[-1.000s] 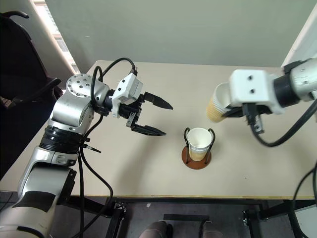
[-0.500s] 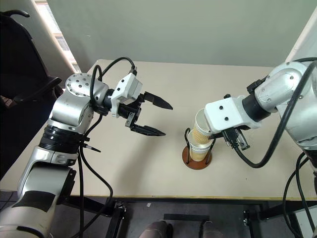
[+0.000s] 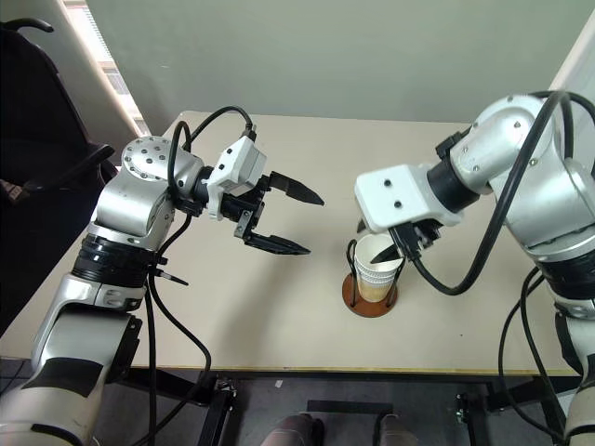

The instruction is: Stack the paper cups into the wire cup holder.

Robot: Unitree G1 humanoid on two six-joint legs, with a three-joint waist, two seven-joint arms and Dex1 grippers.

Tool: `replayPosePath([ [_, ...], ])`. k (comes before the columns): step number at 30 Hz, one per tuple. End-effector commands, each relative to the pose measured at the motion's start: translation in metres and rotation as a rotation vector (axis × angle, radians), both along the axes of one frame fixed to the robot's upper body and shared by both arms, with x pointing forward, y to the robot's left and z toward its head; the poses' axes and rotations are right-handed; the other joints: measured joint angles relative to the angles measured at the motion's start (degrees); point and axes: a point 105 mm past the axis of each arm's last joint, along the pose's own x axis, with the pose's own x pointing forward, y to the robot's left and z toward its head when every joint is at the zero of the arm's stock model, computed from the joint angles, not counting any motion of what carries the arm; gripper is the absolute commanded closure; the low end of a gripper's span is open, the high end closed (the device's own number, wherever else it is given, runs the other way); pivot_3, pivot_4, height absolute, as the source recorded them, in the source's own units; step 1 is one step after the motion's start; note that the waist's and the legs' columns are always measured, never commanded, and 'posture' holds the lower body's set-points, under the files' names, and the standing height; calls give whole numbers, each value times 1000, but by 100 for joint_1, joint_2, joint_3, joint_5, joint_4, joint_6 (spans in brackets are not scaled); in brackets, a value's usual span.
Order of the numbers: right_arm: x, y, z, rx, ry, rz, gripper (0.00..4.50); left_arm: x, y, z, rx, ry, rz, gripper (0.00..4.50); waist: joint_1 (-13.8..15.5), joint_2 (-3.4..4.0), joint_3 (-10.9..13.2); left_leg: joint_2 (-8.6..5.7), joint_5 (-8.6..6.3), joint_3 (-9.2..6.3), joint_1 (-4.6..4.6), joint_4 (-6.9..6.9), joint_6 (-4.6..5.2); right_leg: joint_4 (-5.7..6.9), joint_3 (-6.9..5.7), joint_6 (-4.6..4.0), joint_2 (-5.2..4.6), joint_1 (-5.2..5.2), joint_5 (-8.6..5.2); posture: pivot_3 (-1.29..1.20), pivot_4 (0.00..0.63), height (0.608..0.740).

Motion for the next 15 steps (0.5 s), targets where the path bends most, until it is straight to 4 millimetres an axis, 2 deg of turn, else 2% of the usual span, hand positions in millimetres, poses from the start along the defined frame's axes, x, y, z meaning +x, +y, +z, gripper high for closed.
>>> replayPosePath([
  [1,1,-2,35,190,-19,-80,1527,-4,3,11,-13,-44,-5,0,1,0,0,0,0,0,-1,0,0,-2,0,0,0,0,0,0,150,740],
  [5,17,-21,45,387,24,-265,1527,3,14,11,-60,-26,83,0,0,0,0,-2,3,0,-1,-3,-6,-1,1,2,-1,-2,1,0,150,740],
  [7,34,-58,31,444,39,-454,1527,10,26,9,-108,-3,191,0,7,-4,-1,1,8,-1,2,-9,-14,-2,-2,4,0,0,2,0,150,740],
  [10,39,-104,10,458,81,-643,1527,8,44,-3,-119,30,292,0,27,-9,-4,1,8,-7,10,-9,-15,-2,-5,35,0,12,19,0,150,740],
  [12,40,-126,-4,462,93,-734,1527,6,56,-10,-124,40,358,0,22,-4,-1,-3,12,-1,9,-11,-22,-3,3,51,-1,5,26,0,150,740],
  [15,42,-152,-22,488,75,-854,1527,14,76,-11,-180,47,497,0,25,-4,-1,2,19,1,13,-20,-33,7,2,53,2,0,25,0,150,740],
])
